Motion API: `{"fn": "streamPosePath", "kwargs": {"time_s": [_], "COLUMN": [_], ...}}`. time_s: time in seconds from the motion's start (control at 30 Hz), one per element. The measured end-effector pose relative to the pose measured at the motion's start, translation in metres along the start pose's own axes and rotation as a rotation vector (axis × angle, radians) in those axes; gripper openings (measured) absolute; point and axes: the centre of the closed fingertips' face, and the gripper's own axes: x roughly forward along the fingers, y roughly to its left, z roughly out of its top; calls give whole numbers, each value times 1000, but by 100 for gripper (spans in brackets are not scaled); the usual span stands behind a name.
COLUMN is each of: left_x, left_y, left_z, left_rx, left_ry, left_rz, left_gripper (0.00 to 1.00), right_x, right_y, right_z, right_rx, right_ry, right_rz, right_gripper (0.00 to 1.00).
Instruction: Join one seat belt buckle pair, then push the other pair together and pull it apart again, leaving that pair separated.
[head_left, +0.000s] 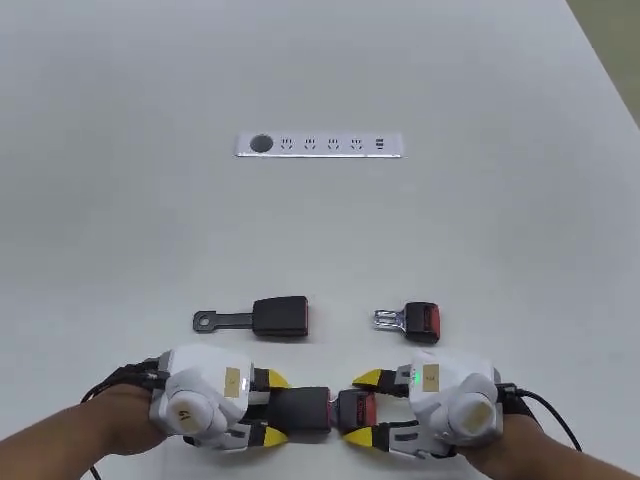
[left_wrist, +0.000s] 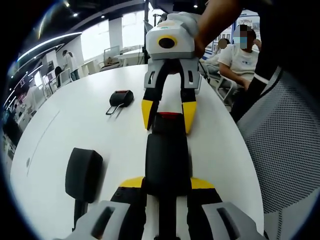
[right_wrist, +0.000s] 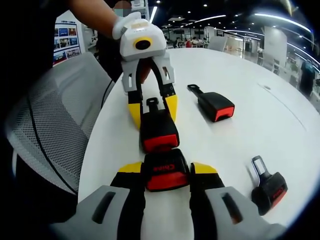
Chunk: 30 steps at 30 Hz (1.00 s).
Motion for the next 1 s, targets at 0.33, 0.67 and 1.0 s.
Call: {"fn": "streamPosePath", "kwargs": {"time_s": [0.33, 0.67, 1.0], "left_x": [1, 2, -3], "left_y": [-1, -4, -2], "left_z": [2, 6, 11], "left_rx": [4, 8, -48], "left_ry": [29, 110, 123], "left_rz": [-1, 1, 41], "left_gripper": [32, 33, 66], "right_x": [2, 1, -1], "right_y": [0, 2, 2], "right_z": [-1, 1, 12], "right_rx": [-10, -17, 52], "right_ry": [23, 68, 25], "right_rz": [-8, -24, -59], "right_gripper": [33, 35, 55]}}
